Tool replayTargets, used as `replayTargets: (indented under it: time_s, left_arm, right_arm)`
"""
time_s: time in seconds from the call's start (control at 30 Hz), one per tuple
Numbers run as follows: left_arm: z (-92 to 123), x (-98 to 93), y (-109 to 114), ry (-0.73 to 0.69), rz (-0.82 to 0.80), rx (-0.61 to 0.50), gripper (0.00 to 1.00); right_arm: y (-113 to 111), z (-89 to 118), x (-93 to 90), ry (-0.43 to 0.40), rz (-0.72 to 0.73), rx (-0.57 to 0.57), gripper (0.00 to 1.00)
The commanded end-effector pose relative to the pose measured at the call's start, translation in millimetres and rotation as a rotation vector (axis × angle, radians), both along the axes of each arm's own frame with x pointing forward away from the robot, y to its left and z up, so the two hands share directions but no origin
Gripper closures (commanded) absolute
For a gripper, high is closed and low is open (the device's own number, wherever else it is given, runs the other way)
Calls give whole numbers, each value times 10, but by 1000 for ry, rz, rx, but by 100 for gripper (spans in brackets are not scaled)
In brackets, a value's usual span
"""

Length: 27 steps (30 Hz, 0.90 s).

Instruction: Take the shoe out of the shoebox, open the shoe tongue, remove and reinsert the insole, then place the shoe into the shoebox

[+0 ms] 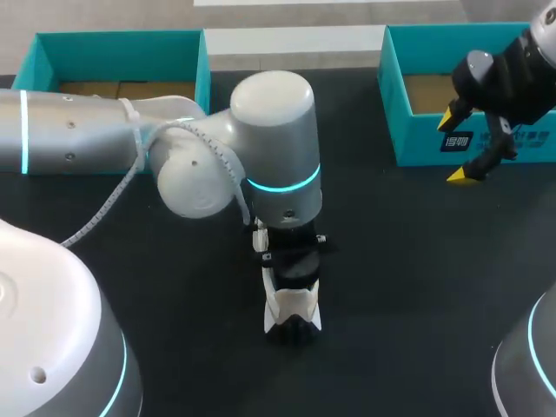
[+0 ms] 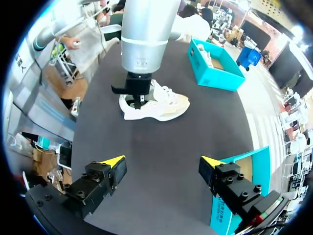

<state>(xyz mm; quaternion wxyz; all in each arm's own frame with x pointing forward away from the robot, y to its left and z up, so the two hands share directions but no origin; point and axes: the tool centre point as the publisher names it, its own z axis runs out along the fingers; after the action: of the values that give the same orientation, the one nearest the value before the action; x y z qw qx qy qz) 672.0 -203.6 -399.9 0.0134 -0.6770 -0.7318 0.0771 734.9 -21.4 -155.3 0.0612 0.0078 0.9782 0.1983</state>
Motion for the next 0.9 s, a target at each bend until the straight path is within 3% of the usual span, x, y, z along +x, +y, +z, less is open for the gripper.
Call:
replayTargets:
  time_s: [0.03, 0.13, 0.37, 0.57, 0.9]
  left_arm:
    - [-153, 5, 4, 6, 10, 33, 100]
    - [-146, 8, 81, 10, 20, 36, 100]
    - [137, -65, 177, -31, 24, -17, 100]
    - [293, -90, 137, -66, 14, -47, 100]
    - [13, -47, 62, -118, 15, -25, 100]
  right_arm:
    - [17, -6, 22, 4, 0, -3, 0]
    - [17, -6, 22, 4, 0, -3, 0]
    - [17, -6, 22, 4, 0, -3, 0]
    - [17, -6, 22, 4, 0, -3, 0]
    - [17, -6, 22, 4, 0, -3, 0]
